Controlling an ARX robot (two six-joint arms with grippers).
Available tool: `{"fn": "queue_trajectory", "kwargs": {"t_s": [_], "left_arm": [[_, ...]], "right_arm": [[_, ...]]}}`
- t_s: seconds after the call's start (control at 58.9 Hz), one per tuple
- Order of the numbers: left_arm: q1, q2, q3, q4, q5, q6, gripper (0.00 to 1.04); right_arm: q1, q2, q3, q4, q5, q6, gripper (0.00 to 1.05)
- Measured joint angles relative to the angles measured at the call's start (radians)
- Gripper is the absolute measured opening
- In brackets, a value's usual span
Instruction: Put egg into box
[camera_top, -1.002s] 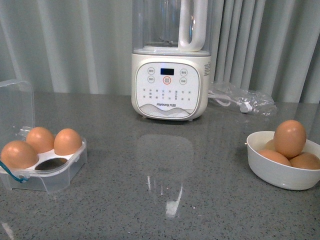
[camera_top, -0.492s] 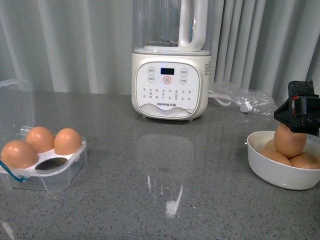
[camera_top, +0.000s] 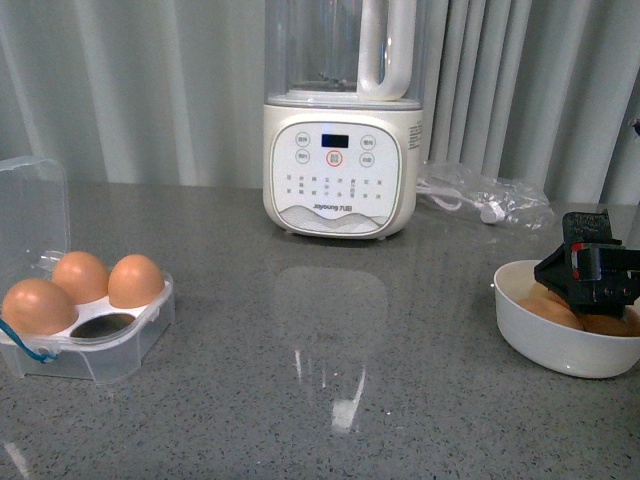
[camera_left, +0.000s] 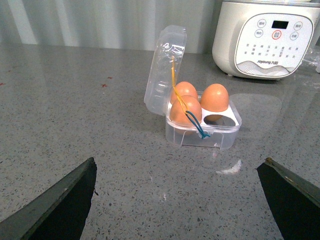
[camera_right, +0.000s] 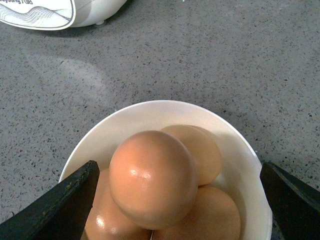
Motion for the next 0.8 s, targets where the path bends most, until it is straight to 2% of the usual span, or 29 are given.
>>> {"fn": "queue_trajectory", "kwargs": {"t_s": [0.085,0.136,0.34,0.408,0.441,0.798], "left_arm": [[0.0,0.0,0.0,0.0,0.0,0.0,0.98],[0.0,0.0,0.0,0.0,0.0,0.0,0.98],[0.0,0.0,0.0,0.0,0.0,0.0,0.98],[0.0,0.0,0.0,0.0,0.0,0.0,0.98],[0.0,0.0,0.0,0.0,0.0,0.0,0.98],[0.0,0.0,0.0,0.0,0.0,0.0,0.98]], "right_arm": [[0.0,0.0,0.0,0.005,0.0,0.0,0.98],[0.0,0.0,-0.002,0.008,-0.001,0.0,0.93],[0.0,0.0,-0.002,0.018,0.0,-0.004,0.63],[0.003,0.0,-0.003,0.021,-0.003,-0.01,0.49],[0.005,0.0,-0.003,0.025,-0.003,-0.012,0.46],[0.021,-0.031,-0.011,0.026,-0.006,-0.029,0.44]]}}
